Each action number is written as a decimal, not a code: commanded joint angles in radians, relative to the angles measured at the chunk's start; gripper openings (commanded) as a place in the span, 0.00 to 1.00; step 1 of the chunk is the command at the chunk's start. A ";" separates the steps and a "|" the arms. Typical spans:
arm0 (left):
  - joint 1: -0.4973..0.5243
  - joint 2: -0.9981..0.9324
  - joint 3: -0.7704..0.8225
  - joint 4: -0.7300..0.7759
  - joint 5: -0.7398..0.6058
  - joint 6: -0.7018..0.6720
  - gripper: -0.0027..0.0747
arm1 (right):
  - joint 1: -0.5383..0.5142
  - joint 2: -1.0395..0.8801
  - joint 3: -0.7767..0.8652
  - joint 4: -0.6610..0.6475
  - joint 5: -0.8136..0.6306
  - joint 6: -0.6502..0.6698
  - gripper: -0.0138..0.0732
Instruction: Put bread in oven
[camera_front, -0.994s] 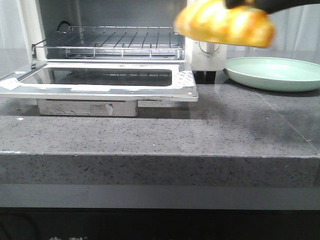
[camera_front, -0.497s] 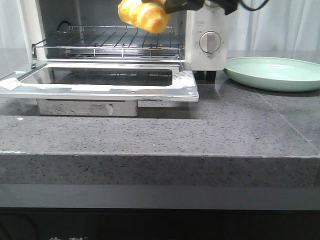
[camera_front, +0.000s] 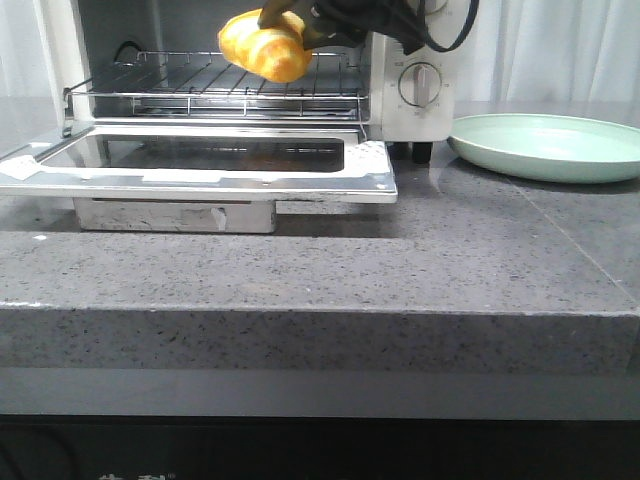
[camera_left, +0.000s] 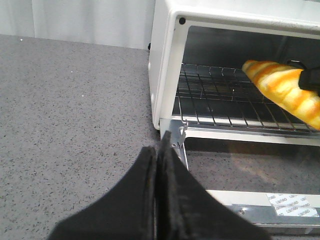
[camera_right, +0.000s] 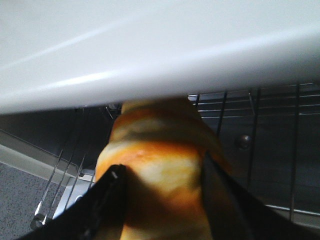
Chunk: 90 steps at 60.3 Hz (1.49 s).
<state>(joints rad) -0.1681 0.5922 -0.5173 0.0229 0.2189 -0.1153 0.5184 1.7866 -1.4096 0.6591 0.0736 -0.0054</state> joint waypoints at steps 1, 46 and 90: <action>0.002 -0.001 -0.027 -0.001 -0.083 -0.010 0.01 | 0.003 -0.056 -0.041 0.006 -0.052 -0.010 0.67; 0.002 -0.001 -0.027 -0.001 -0.083 -0.010 0.01 | -0.005 -0.274 -0.041 -0.139 0.236 -0.010 0.64; 0.002 -0.001 -0.027 -0.001 -0.083 -0.010 0.01 | -0.406 -0.629 0.115 -0.439 0.594 -0.010 0.08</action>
<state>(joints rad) -0.1681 0.5922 -0.5173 0.0229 0.2189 -0.1153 0.1449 1.2559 -1.3373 0.2473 0.7348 -0.0054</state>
